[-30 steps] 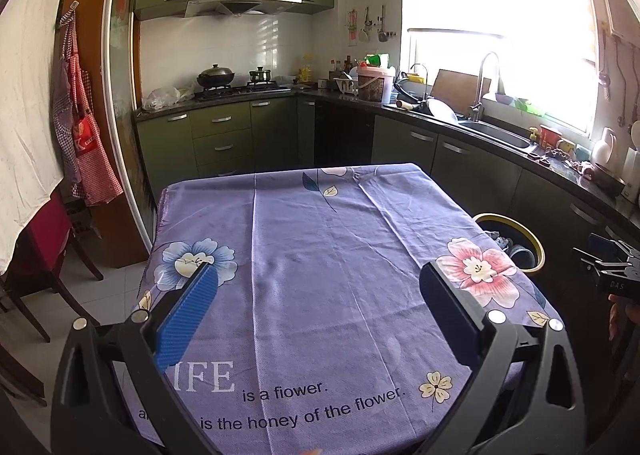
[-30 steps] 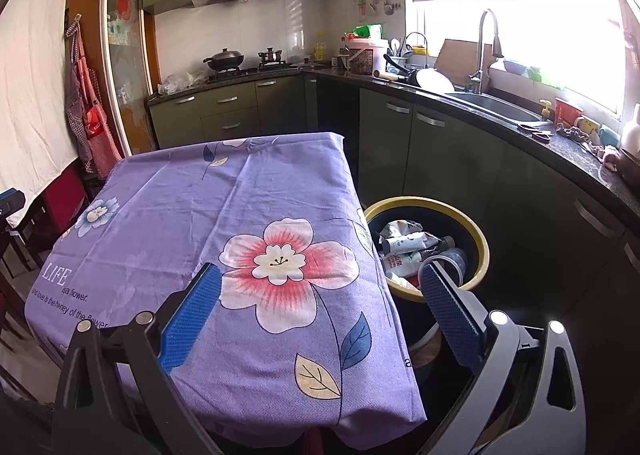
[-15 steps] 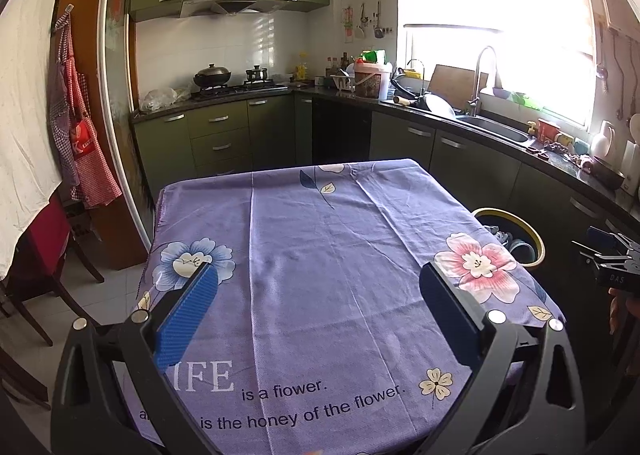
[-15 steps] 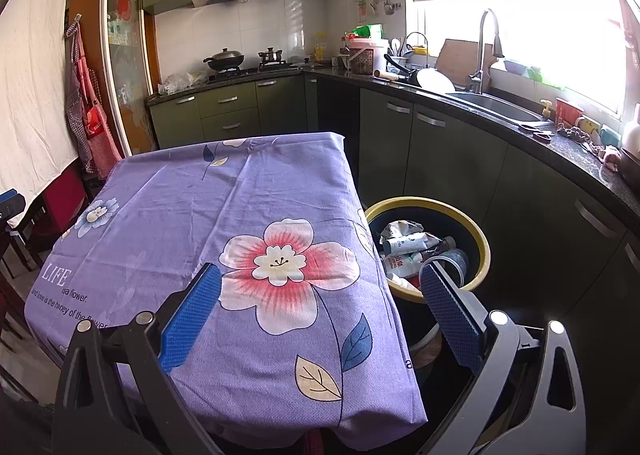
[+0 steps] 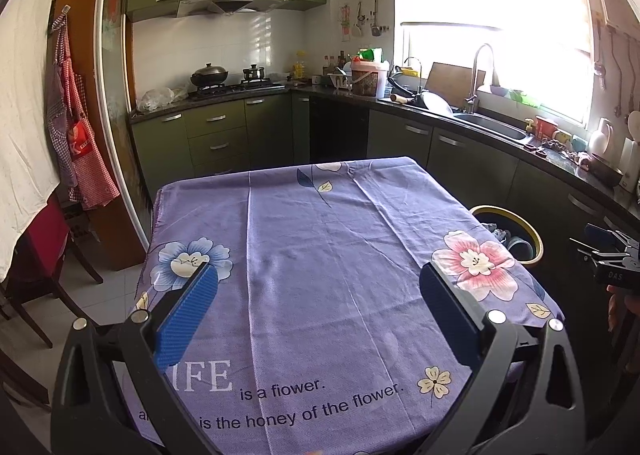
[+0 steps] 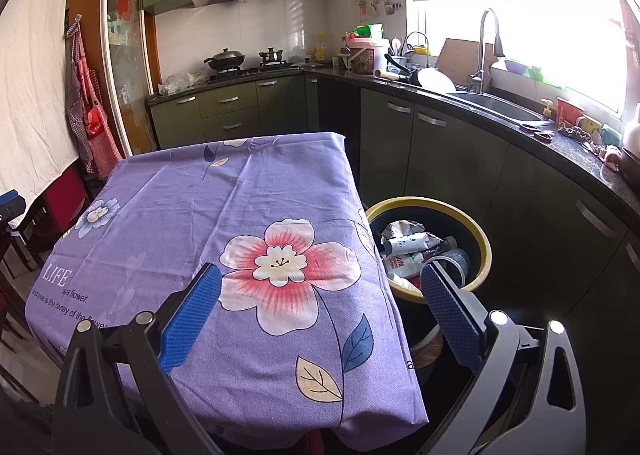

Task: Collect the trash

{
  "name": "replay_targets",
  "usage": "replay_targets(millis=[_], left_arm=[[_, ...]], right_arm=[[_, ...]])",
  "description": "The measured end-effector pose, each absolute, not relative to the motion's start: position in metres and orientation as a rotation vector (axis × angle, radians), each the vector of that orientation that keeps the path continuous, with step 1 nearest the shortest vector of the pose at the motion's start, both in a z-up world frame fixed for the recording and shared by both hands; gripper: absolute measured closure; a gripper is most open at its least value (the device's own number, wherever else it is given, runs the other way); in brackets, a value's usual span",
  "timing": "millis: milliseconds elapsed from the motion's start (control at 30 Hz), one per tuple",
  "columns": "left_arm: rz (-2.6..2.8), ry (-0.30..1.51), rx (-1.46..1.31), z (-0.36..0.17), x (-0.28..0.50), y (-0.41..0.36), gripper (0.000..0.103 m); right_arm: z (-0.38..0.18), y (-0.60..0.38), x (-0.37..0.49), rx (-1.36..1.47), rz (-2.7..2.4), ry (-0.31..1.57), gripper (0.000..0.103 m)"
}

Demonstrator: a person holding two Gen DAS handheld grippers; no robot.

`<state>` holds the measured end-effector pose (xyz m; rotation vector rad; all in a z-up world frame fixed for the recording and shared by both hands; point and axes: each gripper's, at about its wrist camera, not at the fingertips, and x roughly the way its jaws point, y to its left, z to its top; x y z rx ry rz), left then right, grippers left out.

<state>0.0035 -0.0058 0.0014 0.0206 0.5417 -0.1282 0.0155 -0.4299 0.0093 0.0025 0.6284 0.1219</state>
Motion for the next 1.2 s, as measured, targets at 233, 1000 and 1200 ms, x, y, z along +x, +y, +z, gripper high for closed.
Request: replay_targets(millis=[233,1000,1200], left_arm=[[-0.136,0.546,0.033,0.0003,0.0058,-0.0077,0.007],[-0.148,0.555,0.037,0.0026,0.0087,-0.0078,0.007],[-0.151,0.555,0.039,0.0037,0.0091,-0.0077,0.007]], right_arm=[[0.0094,-0.4299,0.0155,0.003,0.122,0.629,0.005],[0.0088,-0.4262,0.0181,0.005,0.127,0.633,0.005],[0.0075,-0.4269,0.0183,0.007,0.128,0.633,0.005]])
